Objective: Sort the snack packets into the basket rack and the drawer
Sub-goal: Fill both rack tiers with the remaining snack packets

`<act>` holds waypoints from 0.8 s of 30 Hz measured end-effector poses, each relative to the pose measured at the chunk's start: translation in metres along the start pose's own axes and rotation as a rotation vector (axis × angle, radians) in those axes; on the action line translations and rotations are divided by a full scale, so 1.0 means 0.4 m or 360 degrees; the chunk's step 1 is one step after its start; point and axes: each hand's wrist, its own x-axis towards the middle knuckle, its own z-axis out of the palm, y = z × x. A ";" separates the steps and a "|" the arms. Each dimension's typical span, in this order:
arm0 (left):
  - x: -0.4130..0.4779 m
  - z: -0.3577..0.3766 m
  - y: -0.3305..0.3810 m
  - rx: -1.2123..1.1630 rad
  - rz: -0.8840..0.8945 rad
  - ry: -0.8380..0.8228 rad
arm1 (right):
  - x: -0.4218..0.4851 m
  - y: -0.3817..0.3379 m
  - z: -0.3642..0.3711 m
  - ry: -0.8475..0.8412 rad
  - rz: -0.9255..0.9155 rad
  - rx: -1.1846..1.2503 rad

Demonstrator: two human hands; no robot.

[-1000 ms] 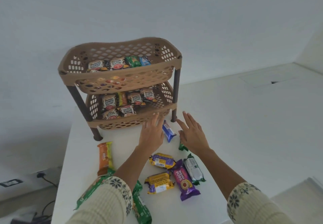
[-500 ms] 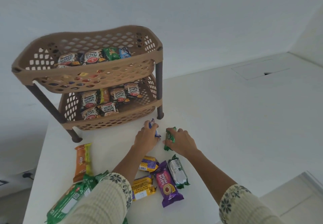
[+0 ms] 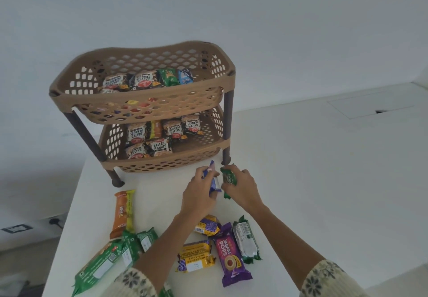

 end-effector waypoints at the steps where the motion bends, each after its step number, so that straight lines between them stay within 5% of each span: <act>1: -0.008 -0.019 -0.001 -0.0024 0.0003 0.0085 | 0.002 -0.024 0.001 0.0037 -0.0059 0.0066; 6: 0.010 -0.144 -0.036 -0.0005 0.0084 0.0527 | 0.033 -0.157 0.013 0.0210 -0.0390 0.0274; 11: 0.087 -0.238 -0.084 0.0021 -0.0077 0.0603 | 0.113 -0.256 0.031 0.0221 -0.0546 0.0296; 24: 0.322 -0.213 -0.190 0.0286 -0.0317 -0.0164 | 0.338 -0.289 0.071 -0.0060 -0.0232 -0.0275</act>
